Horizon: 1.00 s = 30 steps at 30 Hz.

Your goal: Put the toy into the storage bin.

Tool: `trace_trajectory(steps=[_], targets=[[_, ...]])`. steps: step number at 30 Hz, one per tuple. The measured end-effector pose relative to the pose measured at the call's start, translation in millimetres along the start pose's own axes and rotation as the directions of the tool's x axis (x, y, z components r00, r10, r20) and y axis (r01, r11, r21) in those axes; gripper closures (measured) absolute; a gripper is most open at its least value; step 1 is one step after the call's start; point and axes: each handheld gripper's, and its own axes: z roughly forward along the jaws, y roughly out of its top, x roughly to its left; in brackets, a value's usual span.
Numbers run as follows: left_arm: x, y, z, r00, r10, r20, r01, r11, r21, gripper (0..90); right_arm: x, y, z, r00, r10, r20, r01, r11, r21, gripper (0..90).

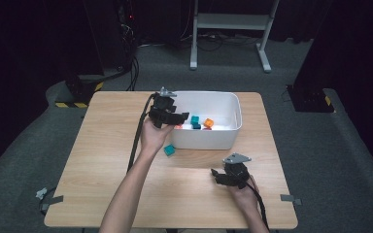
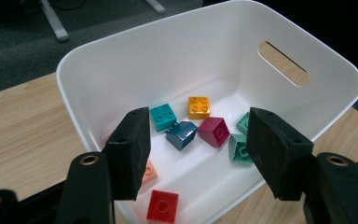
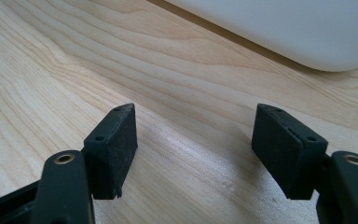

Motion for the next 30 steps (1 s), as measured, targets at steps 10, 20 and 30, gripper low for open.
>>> trace_trajectory(steps=[10,20,30], targets=[[15.6,-18.6,-25.7,0.9996,-0.028,-0.011,0.027,0.9992,-0.028,37.4,0.1,0.0,0.0,1.0,0.001,-0.001,-0.001,1.0,0.0,31.0],[24.5,-38.6,-40.8,0.9987,-0.047,-0.016,0.047,0.9981,-0.04,35.4,0.1,0.0,0.0,1.0,0.001,-0.001,-0.001,1.0,0.0,31.1],[23.6,-61.3,-38.6,0.9988,-0.027,-0.04,0.027,0.9996,-0.008,34.1,0.1,0.0,0.0,1.0,0.001,-0.001,-0.001,1.0,0.0,31.1]])
